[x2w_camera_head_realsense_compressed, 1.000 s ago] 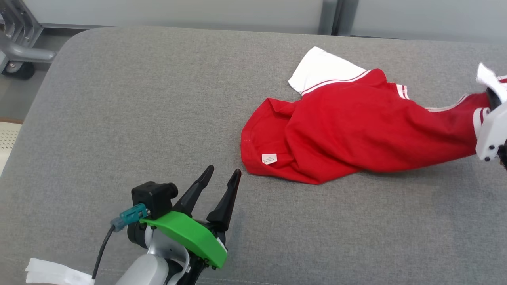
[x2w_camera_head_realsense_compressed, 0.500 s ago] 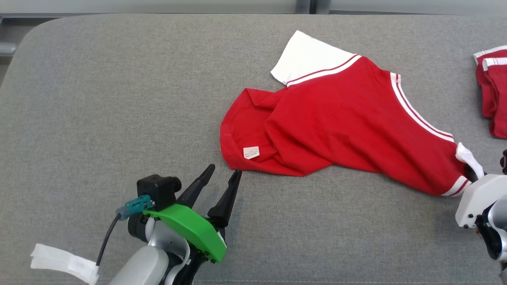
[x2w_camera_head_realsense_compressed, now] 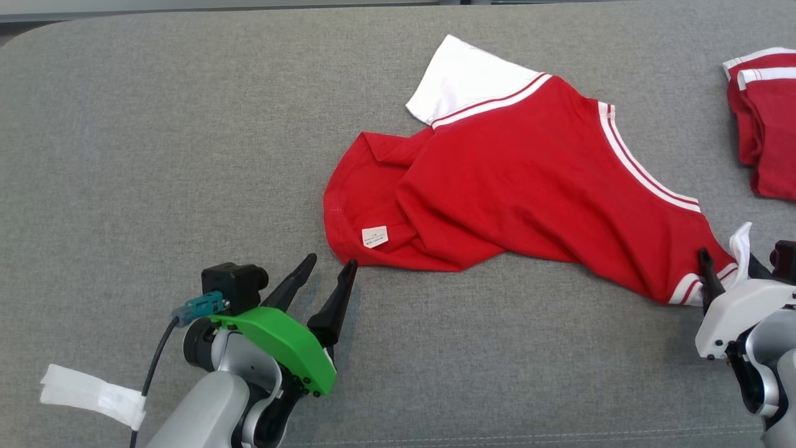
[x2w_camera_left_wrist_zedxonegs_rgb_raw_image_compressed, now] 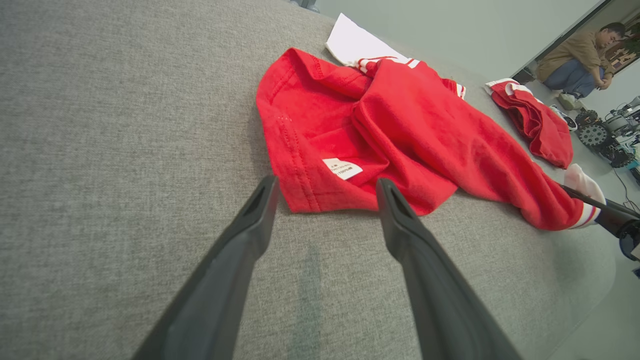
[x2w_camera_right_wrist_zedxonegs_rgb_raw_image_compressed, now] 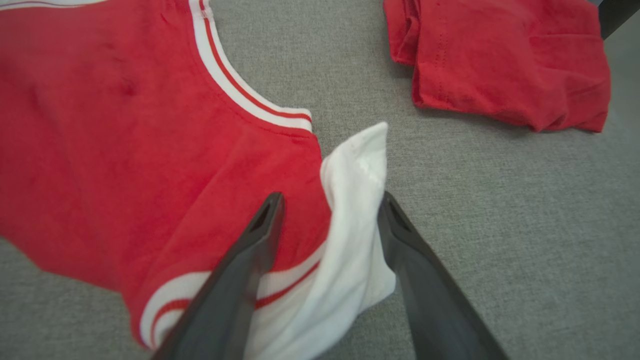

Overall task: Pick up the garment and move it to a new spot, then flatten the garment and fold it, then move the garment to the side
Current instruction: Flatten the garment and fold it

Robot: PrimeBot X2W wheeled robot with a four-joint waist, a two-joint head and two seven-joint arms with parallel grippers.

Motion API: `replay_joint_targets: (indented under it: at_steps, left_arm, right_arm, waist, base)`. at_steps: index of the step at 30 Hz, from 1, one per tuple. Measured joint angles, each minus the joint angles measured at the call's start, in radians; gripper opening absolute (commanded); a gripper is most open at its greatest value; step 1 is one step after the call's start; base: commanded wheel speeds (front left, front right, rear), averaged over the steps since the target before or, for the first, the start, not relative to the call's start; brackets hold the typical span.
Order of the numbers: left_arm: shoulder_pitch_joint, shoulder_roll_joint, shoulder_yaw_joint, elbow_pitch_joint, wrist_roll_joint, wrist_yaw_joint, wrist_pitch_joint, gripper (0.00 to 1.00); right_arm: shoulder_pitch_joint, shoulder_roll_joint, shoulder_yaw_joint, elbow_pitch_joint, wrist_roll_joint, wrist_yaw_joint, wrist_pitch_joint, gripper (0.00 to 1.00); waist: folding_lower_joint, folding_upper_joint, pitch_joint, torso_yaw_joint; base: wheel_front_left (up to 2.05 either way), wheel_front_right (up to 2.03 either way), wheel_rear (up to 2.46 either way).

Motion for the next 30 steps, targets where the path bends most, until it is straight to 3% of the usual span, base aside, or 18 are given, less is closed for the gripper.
replay_joint_targets:
  at_steps: [11, 28, 30]
  left_arm:
    - [-0.008, 0.002, 0.015, 0.069, -0.009, -0.017, -0.003, 1.0]
    - [-0.069, 0.0, 0.036, 0.155, -0.018, -0.04, -0.013, 1.0]
    - [-0.076, -0.003, 0.036, 0.167, -0.021, -0.045, -0.013, 0.87]
  right_arm:
    - [-0.004, 0.047, 0.036, -0.082, -0.034, 0.0, -0.058, 1.0]
    - [0.052, 0.089, -0.034, -0.109, -0.051, 0.0, -0.092, 1.0]
    - [0.06, 0.096, -0.033, -0.112, -0.051, 0.0, -0.092, 1.0]
  waist:
    - [0.0, 0.0, 0.013, -0.038]
    - [0.0, 0.0, 0.044, -0.148]
    - [0.0, 0.0, 0.047, -0.15]
  base:
    - [0.0, 0.0, 0.0]
    - [0.0, 0.0, 0.0]
    - [0.0, 0.0, 0.0]
